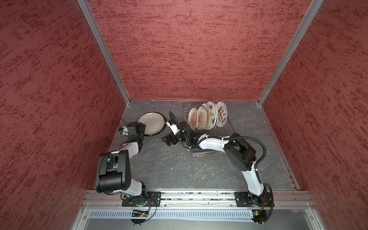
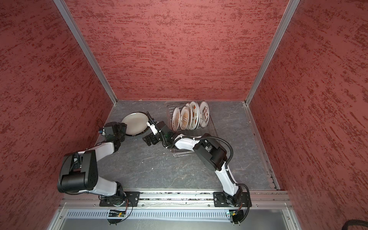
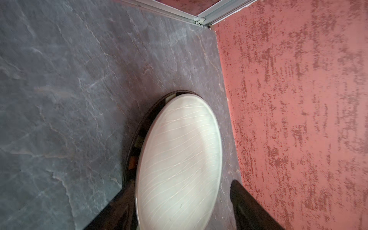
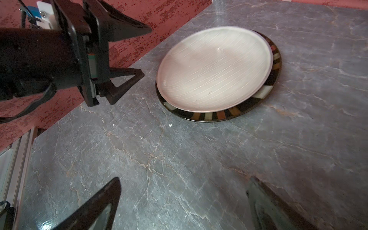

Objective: Unload the plates from the dish rack
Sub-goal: 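Open the left gripper and lift it off the stacked white plate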

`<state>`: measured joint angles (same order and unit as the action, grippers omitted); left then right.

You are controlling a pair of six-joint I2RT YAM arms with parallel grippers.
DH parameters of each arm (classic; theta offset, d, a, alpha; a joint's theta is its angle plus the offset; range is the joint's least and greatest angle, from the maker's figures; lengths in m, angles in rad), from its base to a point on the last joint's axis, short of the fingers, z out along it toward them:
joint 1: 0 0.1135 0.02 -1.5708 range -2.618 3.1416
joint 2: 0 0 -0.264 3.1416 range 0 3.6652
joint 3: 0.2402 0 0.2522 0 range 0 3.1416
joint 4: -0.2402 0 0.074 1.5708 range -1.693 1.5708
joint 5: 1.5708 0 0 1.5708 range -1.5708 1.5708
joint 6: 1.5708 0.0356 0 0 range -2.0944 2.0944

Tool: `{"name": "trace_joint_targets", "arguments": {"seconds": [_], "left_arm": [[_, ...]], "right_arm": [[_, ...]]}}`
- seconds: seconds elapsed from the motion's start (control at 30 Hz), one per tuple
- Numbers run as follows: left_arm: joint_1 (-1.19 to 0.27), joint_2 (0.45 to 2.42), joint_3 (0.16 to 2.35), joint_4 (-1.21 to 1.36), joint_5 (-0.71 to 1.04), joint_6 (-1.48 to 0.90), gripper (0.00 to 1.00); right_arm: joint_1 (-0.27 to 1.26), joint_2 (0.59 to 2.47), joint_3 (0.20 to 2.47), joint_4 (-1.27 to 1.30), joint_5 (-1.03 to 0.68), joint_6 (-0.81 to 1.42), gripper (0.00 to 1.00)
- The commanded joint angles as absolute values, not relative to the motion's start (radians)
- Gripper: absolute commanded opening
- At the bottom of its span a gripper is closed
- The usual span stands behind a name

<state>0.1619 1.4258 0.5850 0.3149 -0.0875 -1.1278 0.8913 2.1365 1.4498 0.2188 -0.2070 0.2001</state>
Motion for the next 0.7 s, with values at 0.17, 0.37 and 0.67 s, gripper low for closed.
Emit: {"name": "trace_joint_targets", "arguments": {"seconds": [0.17, 0.37, 0.67], "left_arm": [[0.154, 1.221, 0.444, 0.416, -0.047, -1.027, 0.99], [0.113, 1.074, 0.362, 0.447, -0.032, -0.955, 0.99], [0.068, 0.944, 0.237, 0.644, 0.136, -0.832, 1.00]], "right_arm": [[0.935, 1.976, 1.381, 0.232, -0.174, 0.121, 0.99], [0.961, 1.847, 1.282, 0.254, -0.101, 0.135, 0.99], [0.962, 1.603, 1.017, 0.427, 0.080, 0.178, 0.99]]}}
